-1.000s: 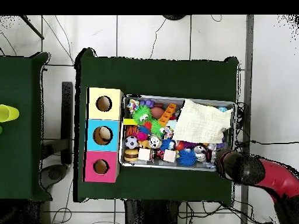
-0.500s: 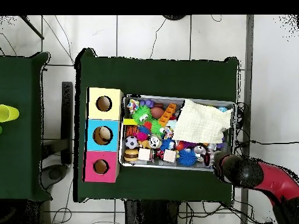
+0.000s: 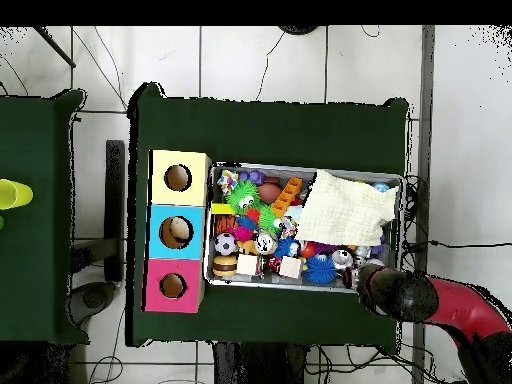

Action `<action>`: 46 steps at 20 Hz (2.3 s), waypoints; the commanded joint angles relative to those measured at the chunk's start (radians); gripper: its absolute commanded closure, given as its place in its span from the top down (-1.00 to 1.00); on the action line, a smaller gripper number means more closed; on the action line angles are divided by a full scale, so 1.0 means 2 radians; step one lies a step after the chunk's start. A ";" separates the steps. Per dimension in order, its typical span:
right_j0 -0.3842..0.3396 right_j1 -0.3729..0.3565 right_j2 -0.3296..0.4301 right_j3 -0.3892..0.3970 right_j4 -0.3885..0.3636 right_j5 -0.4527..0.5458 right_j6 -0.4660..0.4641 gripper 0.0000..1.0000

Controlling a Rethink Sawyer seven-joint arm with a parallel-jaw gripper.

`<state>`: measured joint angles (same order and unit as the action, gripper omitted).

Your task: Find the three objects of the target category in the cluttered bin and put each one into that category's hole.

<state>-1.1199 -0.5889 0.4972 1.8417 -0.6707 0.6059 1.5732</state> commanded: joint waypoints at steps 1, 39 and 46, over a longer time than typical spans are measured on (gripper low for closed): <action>0.022 0.026 -0.009 -0.004 -0.062 -0.012 -0.051 1.00; 0.079 -0.022 -0.047 -0.006 -0.133 -0.053 -0.004 1.00; 0.087 0.012 -0.061 -0.027 -0.152 -0.066 0.005 1.00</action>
<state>-0.9623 -0.6401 0.4157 1.8423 -0.8860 0.5363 1.5732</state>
